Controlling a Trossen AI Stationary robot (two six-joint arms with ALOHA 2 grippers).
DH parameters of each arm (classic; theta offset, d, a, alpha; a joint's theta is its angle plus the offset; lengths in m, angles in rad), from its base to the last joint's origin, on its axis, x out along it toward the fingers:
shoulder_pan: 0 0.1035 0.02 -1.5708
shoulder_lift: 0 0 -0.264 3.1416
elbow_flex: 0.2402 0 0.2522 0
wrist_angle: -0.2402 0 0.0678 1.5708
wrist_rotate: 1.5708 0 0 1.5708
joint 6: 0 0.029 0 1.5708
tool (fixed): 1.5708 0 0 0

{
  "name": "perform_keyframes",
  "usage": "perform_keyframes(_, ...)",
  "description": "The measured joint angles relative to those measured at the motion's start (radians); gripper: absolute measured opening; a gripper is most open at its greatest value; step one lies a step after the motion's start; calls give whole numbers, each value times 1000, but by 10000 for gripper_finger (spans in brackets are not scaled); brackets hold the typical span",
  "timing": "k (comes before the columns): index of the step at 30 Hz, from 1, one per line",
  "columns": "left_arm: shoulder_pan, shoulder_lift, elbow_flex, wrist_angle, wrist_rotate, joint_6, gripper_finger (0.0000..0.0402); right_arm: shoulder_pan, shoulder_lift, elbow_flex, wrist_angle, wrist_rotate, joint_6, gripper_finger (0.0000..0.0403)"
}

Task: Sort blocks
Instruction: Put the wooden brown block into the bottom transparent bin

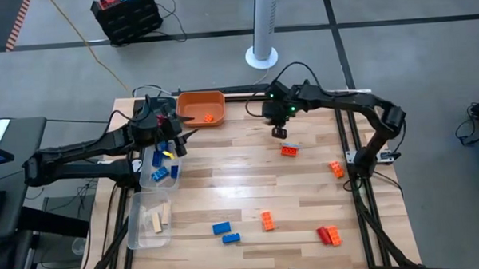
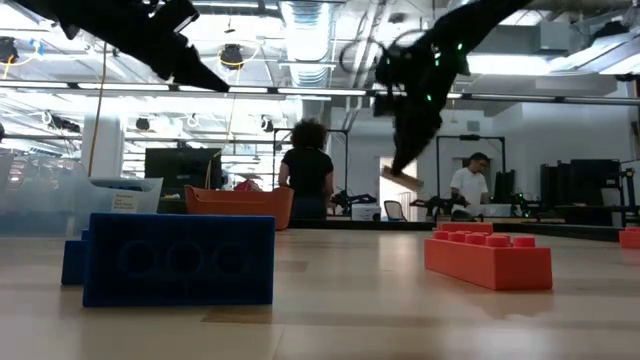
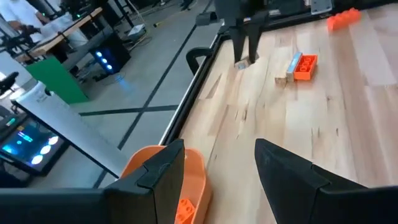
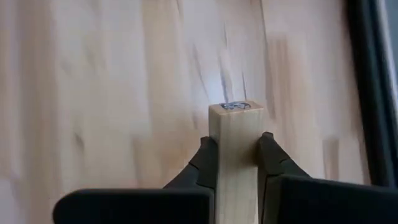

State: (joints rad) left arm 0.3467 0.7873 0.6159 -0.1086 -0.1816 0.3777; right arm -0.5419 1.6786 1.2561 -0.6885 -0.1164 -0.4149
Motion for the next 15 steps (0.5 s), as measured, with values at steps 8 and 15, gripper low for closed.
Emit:
perform_keyframes(8, 0, 130, 0, 127, 26, -66, 192, 158, -79, 5, 292, -73, 146, 40)
perform_keyframes(15, 0, 297, 0, 280, 48, -172, 192, 304, -42, 5, 629, -65, 208, 40)
